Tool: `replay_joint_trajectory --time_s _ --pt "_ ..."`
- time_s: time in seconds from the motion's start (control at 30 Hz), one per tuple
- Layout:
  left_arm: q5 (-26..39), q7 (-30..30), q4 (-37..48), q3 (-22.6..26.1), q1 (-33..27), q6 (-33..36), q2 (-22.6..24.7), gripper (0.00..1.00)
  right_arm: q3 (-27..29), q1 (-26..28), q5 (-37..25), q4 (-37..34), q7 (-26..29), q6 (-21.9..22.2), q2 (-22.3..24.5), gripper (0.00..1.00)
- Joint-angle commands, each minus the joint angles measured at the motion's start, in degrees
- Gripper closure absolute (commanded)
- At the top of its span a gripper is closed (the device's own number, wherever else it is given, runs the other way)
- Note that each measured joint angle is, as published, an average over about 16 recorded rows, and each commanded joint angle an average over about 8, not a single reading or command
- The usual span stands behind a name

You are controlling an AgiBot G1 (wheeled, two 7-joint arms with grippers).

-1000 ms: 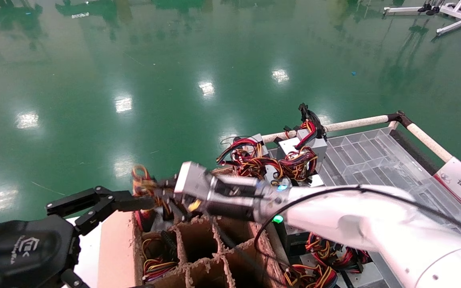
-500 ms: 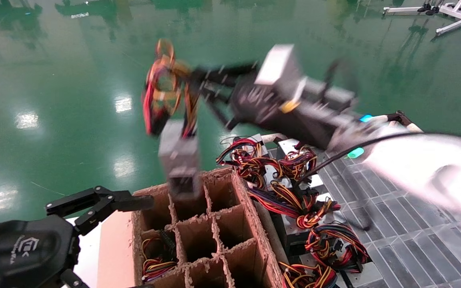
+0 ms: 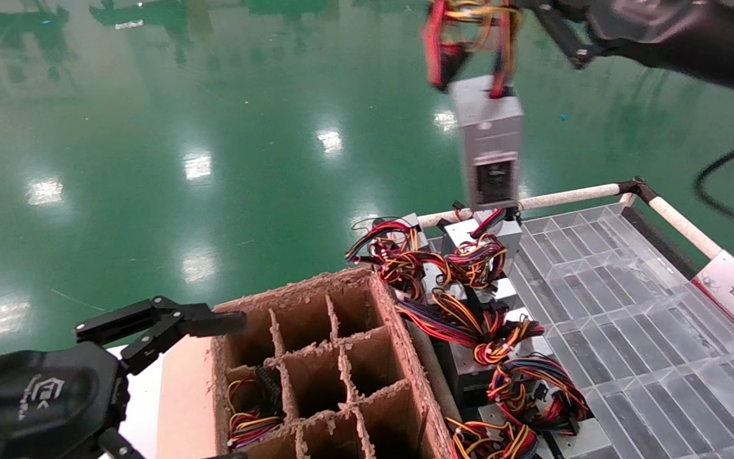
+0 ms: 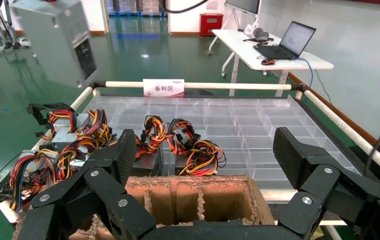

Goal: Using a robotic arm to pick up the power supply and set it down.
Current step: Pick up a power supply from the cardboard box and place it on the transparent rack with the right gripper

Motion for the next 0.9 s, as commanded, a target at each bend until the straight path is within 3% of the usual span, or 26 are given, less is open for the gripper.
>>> replay_joint_trajectory --time_s 0.03,0.43,0.9 --pt "0.00 0.00 0.00 0.00 0.00 0.00 0.00 0.00 -0.88 2.11 -1.92 -0.75 0.21 -0.09 1.99 1.00" --pt "0.00 0.00 0.00 0.00 0.00 0.00 0.00 0.00 -7.37 4.29 -12.65 -3.43 3.24 0.96 7.90 1.00" --pt "0.00 0.00 0.00 0.01 0.00 0.00 0.00 0.00 -9.86 1.46 -15.90 -10.02 2.53 1.23 3.74 1.00"
